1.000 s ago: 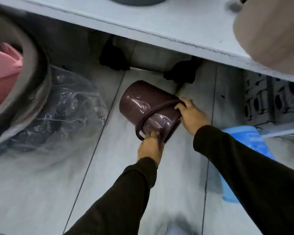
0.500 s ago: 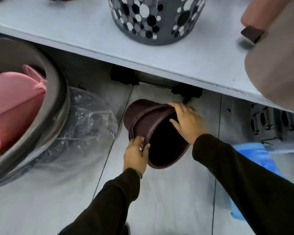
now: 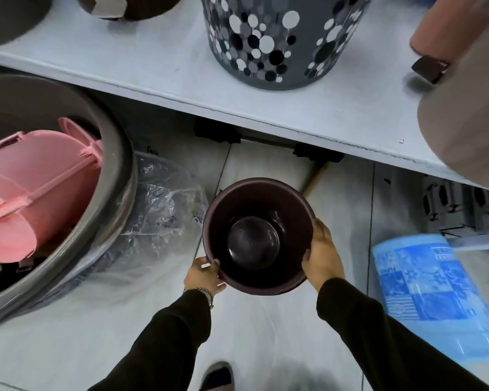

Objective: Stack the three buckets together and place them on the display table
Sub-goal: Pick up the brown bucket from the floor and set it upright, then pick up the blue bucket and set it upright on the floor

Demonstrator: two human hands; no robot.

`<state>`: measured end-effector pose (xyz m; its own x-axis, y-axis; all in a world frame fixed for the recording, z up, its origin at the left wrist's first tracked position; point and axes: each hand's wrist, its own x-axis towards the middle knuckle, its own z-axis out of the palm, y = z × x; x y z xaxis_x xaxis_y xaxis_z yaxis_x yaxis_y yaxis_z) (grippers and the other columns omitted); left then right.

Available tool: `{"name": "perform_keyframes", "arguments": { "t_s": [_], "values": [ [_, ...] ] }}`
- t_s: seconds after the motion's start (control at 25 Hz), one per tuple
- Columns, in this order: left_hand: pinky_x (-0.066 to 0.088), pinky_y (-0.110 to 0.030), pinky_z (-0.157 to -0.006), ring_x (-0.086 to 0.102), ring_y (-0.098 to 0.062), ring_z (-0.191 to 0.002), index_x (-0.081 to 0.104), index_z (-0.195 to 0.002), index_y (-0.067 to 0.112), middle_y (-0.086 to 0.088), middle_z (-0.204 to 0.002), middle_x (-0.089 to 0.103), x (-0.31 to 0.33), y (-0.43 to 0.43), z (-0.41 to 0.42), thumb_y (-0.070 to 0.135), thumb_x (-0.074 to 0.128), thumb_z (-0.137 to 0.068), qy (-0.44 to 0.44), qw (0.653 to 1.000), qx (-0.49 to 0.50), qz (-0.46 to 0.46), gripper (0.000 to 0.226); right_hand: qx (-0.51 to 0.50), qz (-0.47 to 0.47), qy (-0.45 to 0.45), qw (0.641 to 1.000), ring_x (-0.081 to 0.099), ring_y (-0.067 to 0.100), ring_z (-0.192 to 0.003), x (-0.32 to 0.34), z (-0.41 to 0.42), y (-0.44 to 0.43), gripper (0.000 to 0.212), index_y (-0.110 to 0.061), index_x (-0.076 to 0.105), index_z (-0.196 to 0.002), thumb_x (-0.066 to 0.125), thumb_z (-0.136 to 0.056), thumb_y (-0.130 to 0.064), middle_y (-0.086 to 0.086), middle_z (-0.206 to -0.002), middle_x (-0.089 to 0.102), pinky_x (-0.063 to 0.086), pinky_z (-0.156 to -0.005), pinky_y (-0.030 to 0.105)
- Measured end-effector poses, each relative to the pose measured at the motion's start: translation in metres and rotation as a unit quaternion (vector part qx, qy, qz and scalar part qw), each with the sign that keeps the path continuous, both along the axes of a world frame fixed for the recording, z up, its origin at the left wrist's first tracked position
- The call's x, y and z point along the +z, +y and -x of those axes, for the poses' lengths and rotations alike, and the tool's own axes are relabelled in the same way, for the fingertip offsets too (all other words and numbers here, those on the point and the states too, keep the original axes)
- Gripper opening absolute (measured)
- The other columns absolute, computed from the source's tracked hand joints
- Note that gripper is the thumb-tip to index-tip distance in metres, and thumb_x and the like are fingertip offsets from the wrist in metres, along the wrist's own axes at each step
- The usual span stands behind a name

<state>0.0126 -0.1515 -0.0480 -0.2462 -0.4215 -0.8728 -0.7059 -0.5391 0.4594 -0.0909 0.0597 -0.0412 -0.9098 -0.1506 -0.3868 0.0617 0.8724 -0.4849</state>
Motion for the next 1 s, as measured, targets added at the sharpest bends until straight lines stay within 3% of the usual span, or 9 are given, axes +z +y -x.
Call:
{"name": "perform_keyframes", "arguments": {
  "t_s": [0.08, 0.16, 0.24, 0.32, 0.44, 0.56, 0.68, 0.84, 1.0],
  "values": [
    [0.053, -0.038, -0.083, 0.068, -0.035, -0.096, 0.049, -0.129, 0.009, -0.014, -0.111, 0.068, 0.001, 0.002, -0.006, 0.023, 0.056, -0.095, -0.017, 0.993, -0.097, 0.066, 0.038, 0.008, 0.007, -0.023, 1.0, 0.048, 0.027, -0.136, 0.001, -0.004, 0.003, 0.077, -0.02, 0.017, -0.156, 0.056, -0.091, -0.008, 0.002, -0.162, 0.023, 0.043, -0.112, 0.043],
    [0.047, -0.038, -0.098, 0.059, -0.033, -0.119, 0.041, -0.14, 0.011, -0.012, -0.133, 0.06, 0.013, 0.007, -0.008, 0.025, 0.056, -0.093, -0.012, 0.964, -0.208, 0.165, 0.051, 0.026, 0.011, -0.027, 0.999, 0.034, 0.025, -0.147, 0.007, -0.004, 0.008, 0.077, -0.021, 0.013, -0.156, 0.058, -0.093, -0.017, 0.001, -0.165, 0.016, 0.035, -0.117, 0.043],
    [0.04, -0.043, -0.111, 0.048, -0.032, -0.131, 0.034, -0.145, 0.015, -0.011, -0.144, 0.049, 0.028, 0.013, -0.008, 0.025, 0.057, -0.091, 0.026, 0.915, -0.305, 0.265, 0.059, 0.023, 0.007, -0.015, 1.0, 0.017, 0.022, -0.153, 0.019, -0.005, 0.018, 0.076, -0.02, 0.012, -0.157, 0.057, -0.095, -0.023, 0.0, -0.167, 0.01, 0.027, -0.121, 0.042],
    [0.027, -0.045, -0.12, 0.036, -0.03, -0.142, 0.029, -0.148, 0.018, -0.009, -0.152, 0.039, 0.049, 0.026, -0.005, 0.028, 0.054, -0.091, 0.042, 0.838, -0.406, 0.362, 0.064, 0.009, -0.006, -0.01, 1.0, 0.011, 0.02, -0.154, 0.034, -0.008, 0.038, 0.076, -0.017, 0.01, -0.157, 0.055, -0.096, -0.026, 0.001, -0.167, 0.006, 0.022, -0.123, 0.042],
    [0.005, -0.04, -0.125, 0.011, -0.024, -0.153, 0.023, -0.152, 0.021, -0.001, -0.161, 0.024, 0.077, 0.068, 0.005, 0.03, 0.049, -0.094, 0.086, 0.774, -0.483, 0.399, 0.063, -0.012, -0.029, -0.006, 0.999, 0.013, 0.022, -0.154, 0.048, -0.018, 0.088, 0.076, -0.016, 0.011, -0.157, 0.055, -0.096, -0.026, 0.003, -0.167, 0.007, 0.019, -0.124, 0.04],
    [0.004, -0.041, -0.125, 0.01, -0.02, -0.153, 0.026, -0.151, 0.023, 0.002, -0.161, 0.027, 0.089, 0.13, 0.009, 0.031, 0.048, -0.095, 0.1, 0.738, -0.525, 0.413, 0.061, -0.014, -0.046, -0.01, 0.999, 0.013, 0.025, -0.153, 0.053, -0.028, 0.156, 0.074, -0.012, 0.015, -0.156, 0.055, -0.096, -0.024, 0.007, -0.166, 0.012, 0.014, -0.125, 0.039],
    [0.006, -0.041, -0.126, 0.016, -0.02, -0.152, 0.029, -0.149, 0.024, 0.001, -0.159, 0.031, 0.078, 0.219, -0.003, 0.032, 0.046, -0.095, 0.101, 0.723, -0.555, 0.398, 0.057, -0.011, -0.075, -0.031, 0.997, 0.009, 0.026, -0.154, 0.047, -0.048, 0.259, 0.072, -0.008, 0.018, -0.156, 0.053, -0.093, -0.015, 0.008, -0.166, 0.014, 0.01, -0.125, 0.042],
    [0.009, -0.038, -0.126, 0.018, -0.019, -0.151, 0.03, -0.148, 0.025, 0.003, -0.158, 0.033, 0.044, 0.335, -0.031, 0.031, 0.045, -0.096, 0.118, 0.736, -0.571, 0.343, 0.054, -0.036, -0.132, -0.053, 0.989, 0.011, 0.028, -0.154, 0.027, -0.073, 0.39, 0.075, -0.008, 0.021, -0.155, 0.053, -0.087, -0.006, 0.01, -0.165, 0.017, 0.014, -0.123, 0.047],
    [0.012, -0.033, -0.125, 0.023, -0.018, -0.149, 0.03, -0.149, 0.024, 0.002, -0.157, 0.034, -0.016, 0.436, -0.052, 0.032, 0.047, -0.096, 0.114, 0.75, -0.595, 0.265, 0.056, -0.032, -0.159, -0.065, 0.985, 0.019, 0.032, -0.15, -0.015, -0.074, 0.487, 0.068, -0.017, 0.029, -0.152, 0.055, -0.09, -0.012, 0.007, -0.162, 0.025, 0.02, -0.12, 0.051]
  ]
}}
